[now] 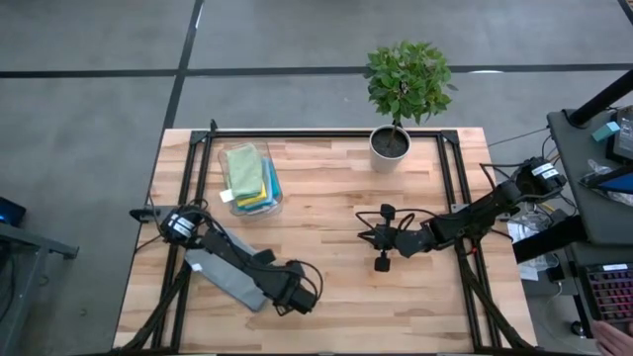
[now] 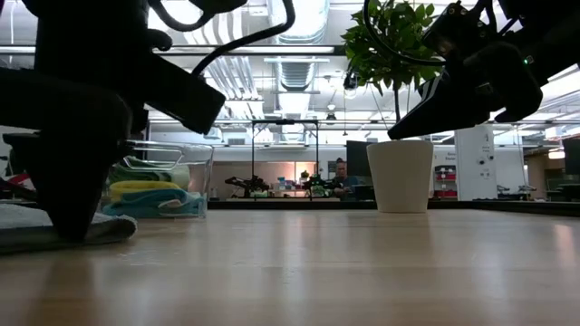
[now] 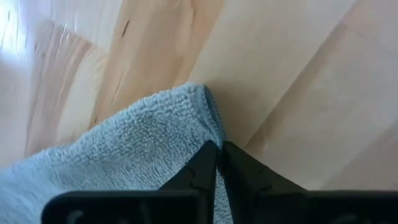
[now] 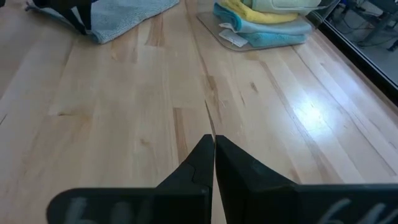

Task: Fold microfiber towels
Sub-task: Fold the gray microfiber cloth

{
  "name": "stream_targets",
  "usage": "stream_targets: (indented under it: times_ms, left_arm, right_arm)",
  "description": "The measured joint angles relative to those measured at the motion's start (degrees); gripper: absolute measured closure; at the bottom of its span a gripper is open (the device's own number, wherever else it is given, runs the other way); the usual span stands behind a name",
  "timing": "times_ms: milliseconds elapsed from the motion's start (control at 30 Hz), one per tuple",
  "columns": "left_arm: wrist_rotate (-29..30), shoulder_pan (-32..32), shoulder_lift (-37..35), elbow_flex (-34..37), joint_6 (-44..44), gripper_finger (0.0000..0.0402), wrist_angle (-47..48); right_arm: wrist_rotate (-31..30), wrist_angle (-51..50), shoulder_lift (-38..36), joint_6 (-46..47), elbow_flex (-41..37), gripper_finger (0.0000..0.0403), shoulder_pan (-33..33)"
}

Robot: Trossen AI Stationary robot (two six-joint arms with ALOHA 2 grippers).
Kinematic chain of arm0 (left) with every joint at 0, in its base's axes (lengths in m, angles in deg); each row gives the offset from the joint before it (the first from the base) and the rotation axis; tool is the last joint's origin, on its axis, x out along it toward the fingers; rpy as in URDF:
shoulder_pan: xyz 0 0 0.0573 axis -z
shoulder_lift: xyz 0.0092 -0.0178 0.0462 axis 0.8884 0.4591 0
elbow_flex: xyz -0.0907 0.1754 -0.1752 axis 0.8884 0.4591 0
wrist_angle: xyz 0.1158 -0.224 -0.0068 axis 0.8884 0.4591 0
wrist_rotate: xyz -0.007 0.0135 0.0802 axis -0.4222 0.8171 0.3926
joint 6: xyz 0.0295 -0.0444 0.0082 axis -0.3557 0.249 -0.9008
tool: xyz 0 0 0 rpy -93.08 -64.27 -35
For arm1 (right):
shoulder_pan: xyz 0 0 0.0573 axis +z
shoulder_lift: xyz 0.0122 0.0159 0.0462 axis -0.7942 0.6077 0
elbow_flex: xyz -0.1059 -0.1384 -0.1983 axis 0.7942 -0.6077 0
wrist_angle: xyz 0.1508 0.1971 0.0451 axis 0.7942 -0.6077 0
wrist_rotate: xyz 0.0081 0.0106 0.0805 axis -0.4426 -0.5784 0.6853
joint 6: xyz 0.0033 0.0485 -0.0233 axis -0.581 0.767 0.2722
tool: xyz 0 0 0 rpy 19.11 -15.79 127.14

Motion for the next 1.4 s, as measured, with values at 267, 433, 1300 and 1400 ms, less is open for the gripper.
stream_targets:
  times_ms: [267,433,1300,1400]
  left_arm:
    - [1.4,-2.9,-7.09,-2.71,-10.29,0.04,-0.17]
    - [8.72,-5.83,-15.65,-2.8,-11.2,0.0401,-3.06]
    - [13.11,-15.16,-24.31,-2.22,-23.18,0.0402,-15.44]
    - [13.11,-15.22,-24.31,-2.22,-23.09,0.0402,-15.45]
  right_arm:
    - [0.48,0.19,0.0,2.82,0.01,0.0394,0.02]
    - [5.37,0.63,0.0,8.26,1.56,0.0383,0.02]
    - [13.55,16.69,9.16,13.75,7.35,0.0211,0.28]
    - [13.55,18.13,13.27,13.7,9.04,0.0211,0.2]
